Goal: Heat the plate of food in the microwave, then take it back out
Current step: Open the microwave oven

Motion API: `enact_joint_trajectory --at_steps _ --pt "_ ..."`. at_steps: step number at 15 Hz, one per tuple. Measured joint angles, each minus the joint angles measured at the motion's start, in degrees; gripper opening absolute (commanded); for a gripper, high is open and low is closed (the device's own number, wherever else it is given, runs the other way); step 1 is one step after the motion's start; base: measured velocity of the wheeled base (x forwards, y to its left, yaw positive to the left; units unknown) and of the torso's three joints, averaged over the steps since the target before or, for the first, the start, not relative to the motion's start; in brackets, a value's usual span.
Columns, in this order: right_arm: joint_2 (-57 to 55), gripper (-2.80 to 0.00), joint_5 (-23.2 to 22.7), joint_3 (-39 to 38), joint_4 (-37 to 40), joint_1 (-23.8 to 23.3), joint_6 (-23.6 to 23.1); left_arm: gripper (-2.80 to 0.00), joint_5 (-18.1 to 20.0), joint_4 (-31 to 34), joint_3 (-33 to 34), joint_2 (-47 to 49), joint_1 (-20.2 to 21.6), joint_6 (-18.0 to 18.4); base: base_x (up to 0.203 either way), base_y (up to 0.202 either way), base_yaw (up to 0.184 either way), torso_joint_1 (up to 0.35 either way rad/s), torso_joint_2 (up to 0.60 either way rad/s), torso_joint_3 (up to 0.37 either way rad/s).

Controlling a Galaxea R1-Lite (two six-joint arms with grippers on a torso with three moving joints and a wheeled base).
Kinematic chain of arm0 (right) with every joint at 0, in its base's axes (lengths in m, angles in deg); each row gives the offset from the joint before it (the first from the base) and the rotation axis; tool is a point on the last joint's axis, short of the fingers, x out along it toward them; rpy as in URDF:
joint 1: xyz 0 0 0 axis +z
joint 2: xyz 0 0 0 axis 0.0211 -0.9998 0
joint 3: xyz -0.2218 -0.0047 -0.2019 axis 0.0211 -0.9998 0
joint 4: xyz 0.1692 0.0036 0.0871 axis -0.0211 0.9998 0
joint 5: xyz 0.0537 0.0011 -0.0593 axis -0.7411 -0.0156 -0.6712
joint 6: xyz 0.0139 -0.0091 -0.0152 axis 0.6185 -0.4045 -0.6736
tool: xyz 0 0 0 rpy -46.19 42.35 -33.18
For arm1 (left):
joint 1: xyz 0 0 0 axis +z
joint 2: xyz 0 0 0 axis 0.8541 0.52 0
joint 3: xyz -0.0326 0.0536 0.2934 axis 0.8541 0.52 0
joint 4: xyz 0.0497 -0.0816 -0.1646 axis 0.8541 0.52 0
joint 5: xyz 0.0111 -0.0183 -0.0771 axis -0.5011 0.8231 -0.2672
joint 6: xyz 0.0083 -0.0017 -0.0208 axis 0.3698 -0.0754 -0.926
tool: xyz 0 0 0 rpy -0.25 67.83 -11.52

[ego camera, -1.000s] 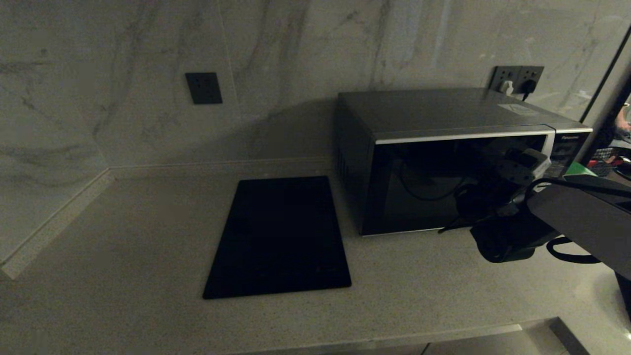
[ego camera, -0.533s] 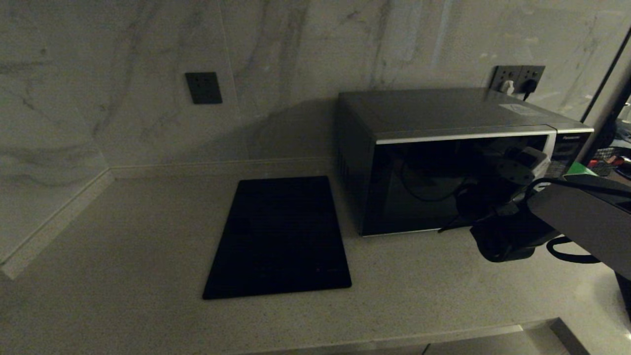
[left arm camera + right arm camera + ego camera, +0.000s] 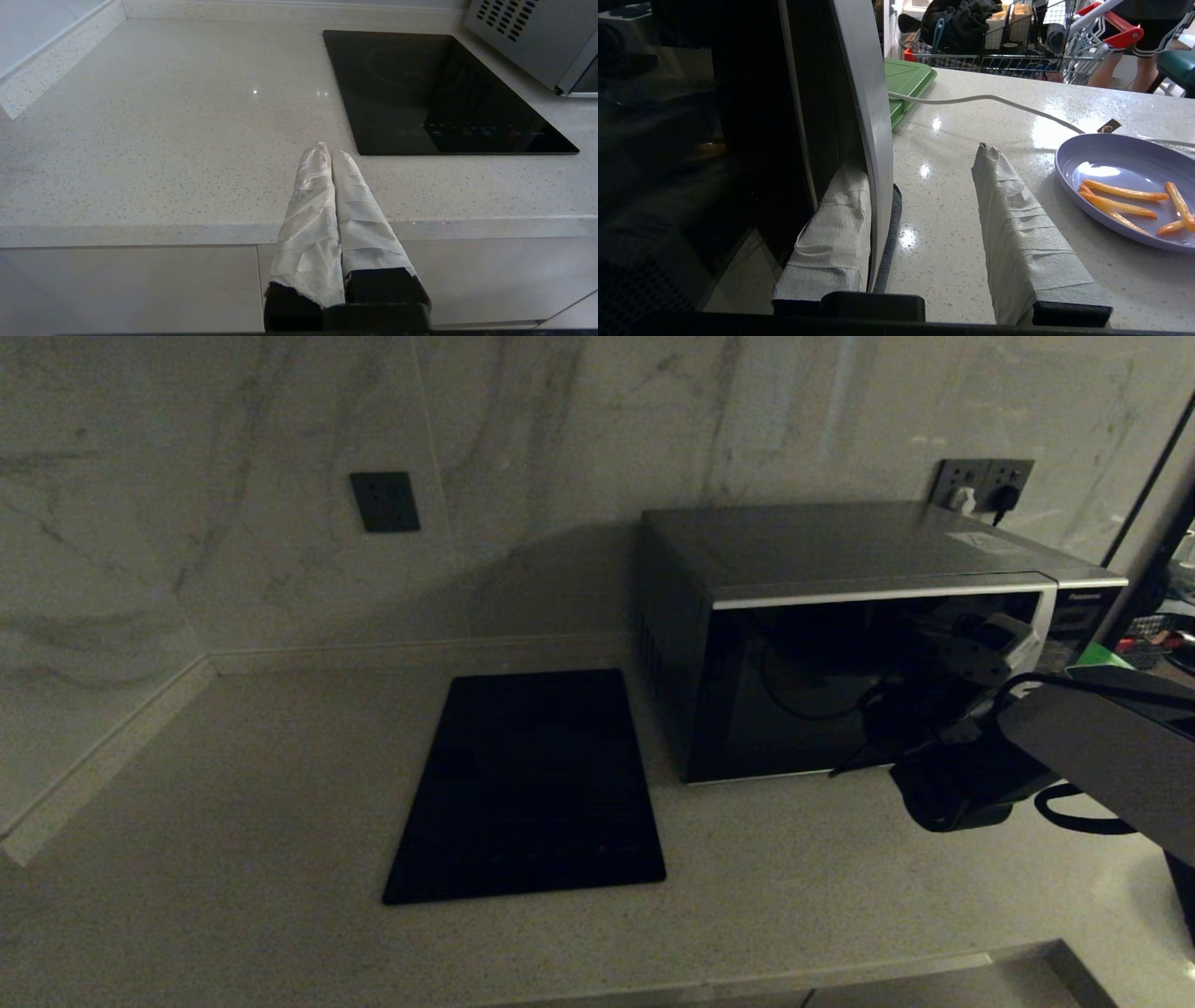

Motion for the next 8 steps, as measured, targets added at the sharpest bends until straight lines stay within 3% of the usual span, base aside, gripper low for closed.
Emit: enact_joint_trajectory --at_steps 8 --pt "0.13 -2.8 0.28 -0.17 0.02 0.06 0.05 -2.8 -0.02 0.02 0.0 0.0 0.0 0.0 0.0 0.0 0.0 0.0 0.0 0.0"
